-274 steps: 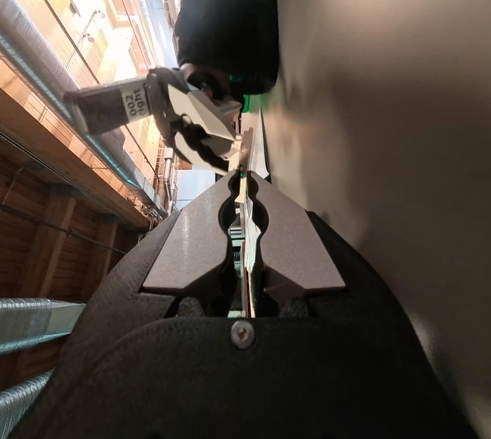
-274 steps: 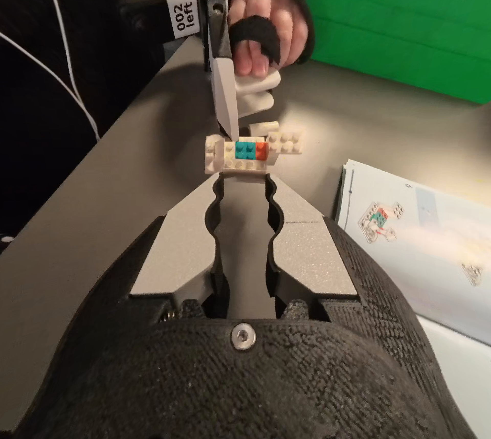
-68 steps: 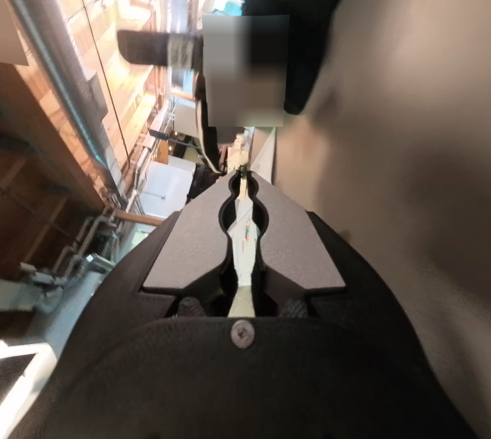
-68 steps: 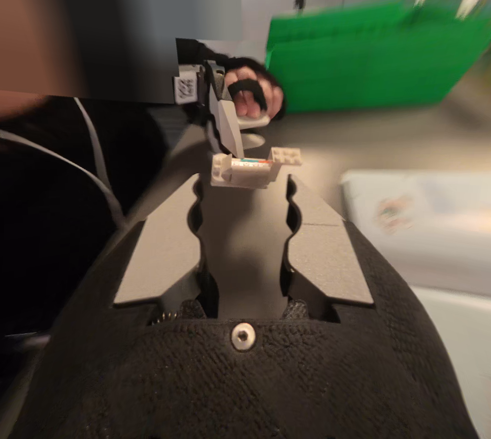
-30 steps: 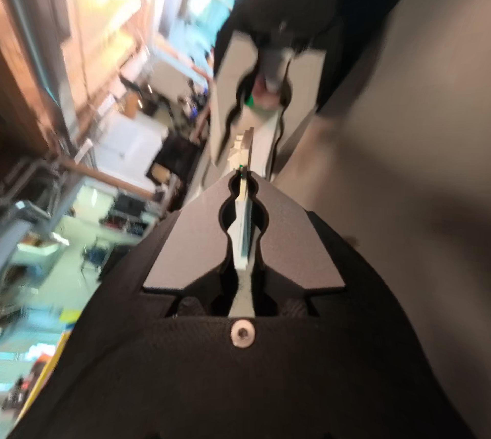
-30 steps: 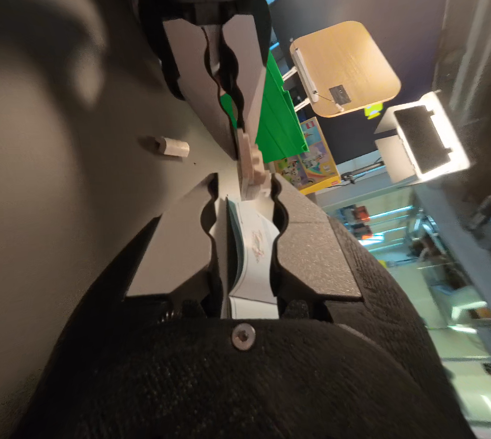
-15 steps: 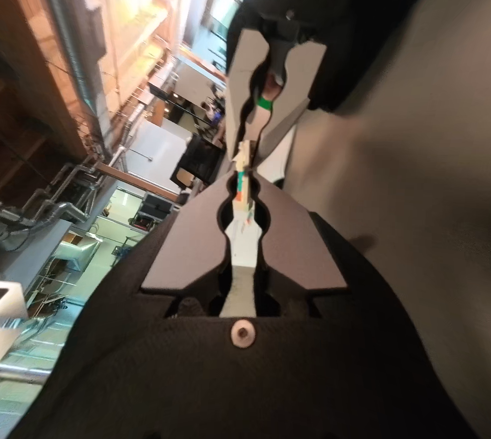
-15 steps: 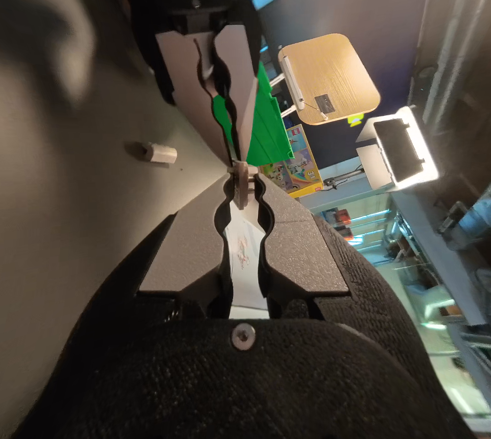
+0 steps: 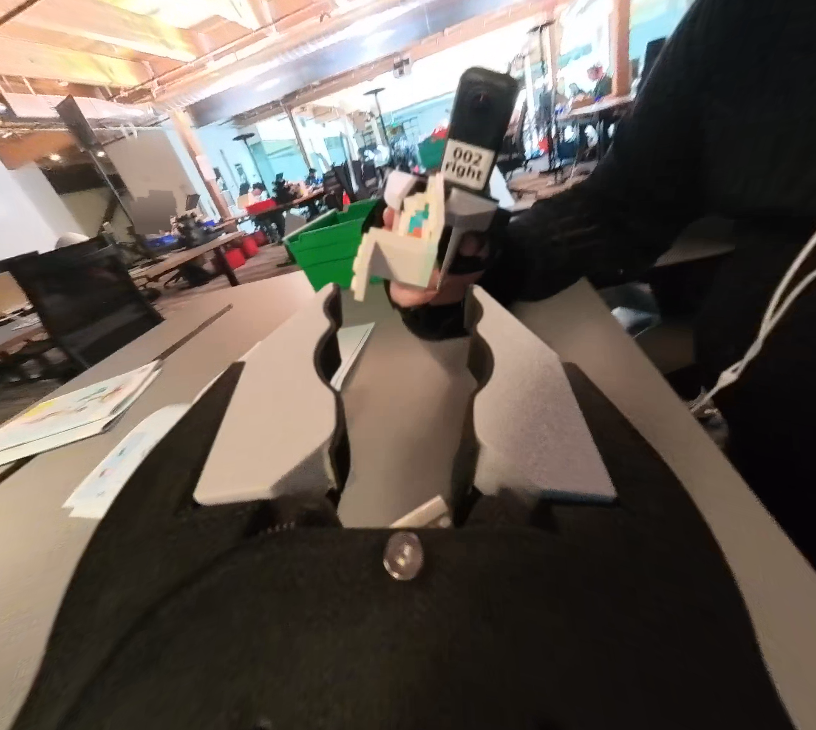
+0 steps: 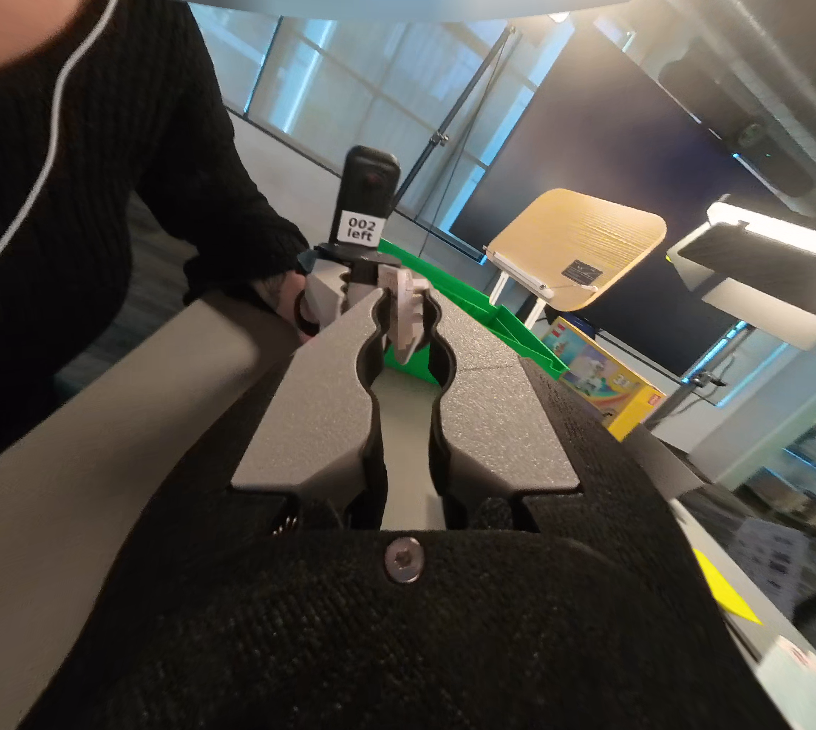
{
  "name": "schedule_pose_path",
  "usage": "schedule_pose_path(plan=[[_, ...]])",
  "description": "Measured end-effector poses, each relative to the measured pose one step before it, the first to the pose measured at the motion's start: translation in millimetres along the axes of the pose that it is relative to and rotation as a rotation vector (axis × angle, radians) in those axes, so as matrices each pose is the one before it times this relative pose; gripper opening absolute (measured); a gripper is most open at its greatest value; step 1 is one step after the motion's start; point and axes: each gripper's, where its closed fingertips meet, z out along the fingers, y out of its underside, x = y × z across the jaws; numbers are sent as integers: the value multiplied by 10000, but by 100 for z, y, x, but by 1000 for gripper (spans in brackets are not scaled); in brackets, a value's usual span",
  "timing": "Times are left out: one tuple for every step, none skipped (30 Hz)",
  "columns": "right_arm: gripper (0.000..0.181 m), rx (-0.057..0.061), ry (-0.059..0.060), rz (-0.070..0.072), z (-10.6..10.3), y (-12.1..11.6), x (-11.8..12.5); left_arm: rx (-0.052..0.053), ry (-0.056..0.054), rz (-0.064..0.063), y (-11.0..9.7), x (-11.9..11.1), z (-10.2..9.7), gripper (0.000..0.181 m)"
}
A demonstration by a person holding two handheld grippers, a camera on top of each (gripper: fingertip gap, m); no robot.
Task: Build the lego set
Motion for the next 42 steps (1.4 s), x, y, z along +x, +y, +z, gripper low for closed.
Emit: schedule_pose_path(plan=[[13, 71, -57, 59, 233, -92, -175, 291, 102, -135, -477, 125, -91, 52], [12, 36, -69, 7, 236, -29, -205, 242, 40, -93, -408, 70, -103, 47], [12, 10, -66, -4, 203, 40, -192, 238, 132, -34, -404, 204, -137, 39], [12, -5, -62, -11, 152, 63, -142, 219, 87, 1, -384, 141, -174, 32], [12, 17, -68, 5, 90, 39, -101, 63, 44, 41, -183, 16, -126, 32], [12, -31, -9, 27, 54, 98, 33, -100, 1, 45, 12, -91, -99, 31], [12, -100, -6, 4, 31, 223, 71, -145, -65, 113, 71, -183, -81, 31], [13, -216, 43, -37, -3, 414, 187, -217, -266, 256, 170, -417, -65, 31], [13, -365, 102, -65, -37, 684, 317, -419, -372, 406, 434, -517, -12, 31], [13, -477, 123, -110, -79, 830, 372, -577, -393, 527, 648, -478, 51, 31], [15, -534, 209, -316, -86, 833, 405, -651, -588, 581, 738, -723, 49, 31], [23, -573, 288, -663, -61, 761, 353, -682, -654, 680, 794, -811, 45, 31], [31, -639, 302, -946, -6, 692, 215, -526, -324, 710, 629, -288, 80, 31], [35, -592, 273, -1055, 63, 490, 19, -470, -295, 611, 543, -180, 107, 31], [35, -504, 210, -1054, 131, 294, -140, -375, -288, 566, 427, -143, 110, 31], [34, -436, 112, -926, 185, 166, -304, -244, -119, 506, 259, 97, 96, 31], [31, -374, 55, -706, 227, 116, -343, -86, -12, 364, 30, 263, 70, 31], [27, -379, 7, -538, 254, 197, -329, 15, 81, 246, -110, 377, 38, 31], [25, -347, 36, -419, 265, 218, -231, 24, 86, 177, -123, 351, 34, 31], [22, -250, 93, -322, 198, 136, -74, 27, 36, 145, -107, 252, 10, 31], [16, -149, 14, -252, 103, 50, -118, 60, -62, 119, -138, 35, -26, 31], [10, -13, -42, -138, 5, -86, -139, 107, -51, 96, -156, -28, -85, 32], [10, 88, 58, 33, -54, -157, 101, 212, -6, -49, -266, -17, -112, 32], [10, 186, 40, 164, -133, -258, 170, 343, -108, -302, -458, -159, -174, 33], [9, 226, 108, 230, -185, -287, 332, 396, -217, -497, -725, -330, -238, 41], [9, 226, 65, 208, -215, -237, 312, 162, 220, -432, -601, 247, -78, 57], [9, 317, 11, 198, -263, -352, 200, -134, 266, -325, -77, 346, 135, 68], [9, 320, 48, 237, -263, -361, 213, -246, 94, -157, 306, 170, 184, 73], [9, 245, 19, 242, -213, -269, 156, -180, 100, 35, 349, 197, 102, 73], [8, 192, -52, 207, -166, -208, 29, 12, 43, 155, 105, 137, -37, 68], [8, 180, -51, 143, -119, -209, -6, 156, 0, 221, -99, 89, -125, 59], [8, 140, -69, 87, -76, -179, -82, 186, 66, 229, -189, 177, -126, 48], [8, 73, -94, 52, -1, -108, -159, 120, 141, 162, -116, 299, -61, 40], [8, 37, -84, 5, 30, -38, -192, 70, 135, 100, -46, 300, -16, 35], [8, 28, -122, -32, 53, -34, -279, 94, 76, 102, -100, 222, -35, 33], [8, 27, -131, -28, 44, -35, -296, 83, 74, 117, -110, 219, -37, 31], [8, 29, -106, -13, 55, -28, -265, 20, 94, 77, -47, 211, -27, 29], [8, 43, -111, 0, 28, -35, -255, -23, 43, 42, 41, 79, -19, 21], [9, 34, -129, 36, 25, -21, -259, -95, -3, 66, 166, -85, -41, 17], [9, -25, 13, 75, 49, 103, -86, -174, 54, 39, 200, -14, 4, 17], [9, -49, 76, 63, 68, 175, -1, -279, -5, -6, 290, -76, 49, 16], [10, -35, 31, 108, 34, 216, -33, -445, -268, 5, 573, -381, 72, 16]])
